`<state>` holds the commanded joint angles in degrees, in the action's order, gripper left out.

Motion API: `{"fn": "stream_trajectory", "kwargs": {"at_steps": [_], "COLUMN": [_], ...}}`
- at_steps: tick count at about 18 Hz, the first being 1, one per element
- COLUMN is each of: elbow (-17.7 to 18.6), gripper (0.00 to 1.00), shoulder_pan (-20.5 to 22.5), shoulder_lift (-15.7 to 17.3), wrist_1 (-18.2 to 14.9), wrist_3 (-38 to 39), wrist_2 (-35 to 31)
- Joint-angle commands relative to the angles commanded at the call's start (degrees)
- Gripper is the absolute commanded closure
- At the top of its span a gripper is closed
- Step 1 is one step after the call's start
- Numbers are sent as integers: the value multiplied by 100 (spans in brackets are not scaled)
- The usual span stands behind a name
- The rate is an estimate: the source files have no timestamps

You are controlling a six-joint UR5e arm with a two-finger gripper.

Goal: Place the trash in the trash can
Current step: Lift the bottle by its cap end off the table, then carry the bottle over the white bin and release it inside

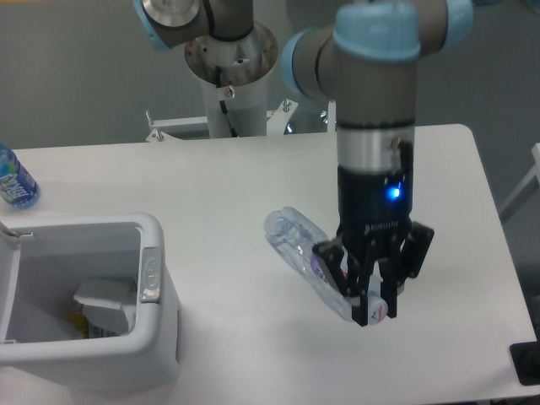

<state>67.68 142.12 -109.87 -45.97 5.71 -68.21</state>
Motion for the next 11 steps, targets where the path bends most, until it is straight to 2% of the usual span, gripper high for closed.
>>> {"fn": "stream_trajectory", "kwargs": {"at_steps": [2, 11], "elbow": [-17, -184], "gripper": [69, 69], "shoulder_pan": [-140, -1028], "shoulder_lift": [36, 150], "wrist_1": [0, 61], "wrist_3": [26, 430], "wrist_2": [229, 238]}}
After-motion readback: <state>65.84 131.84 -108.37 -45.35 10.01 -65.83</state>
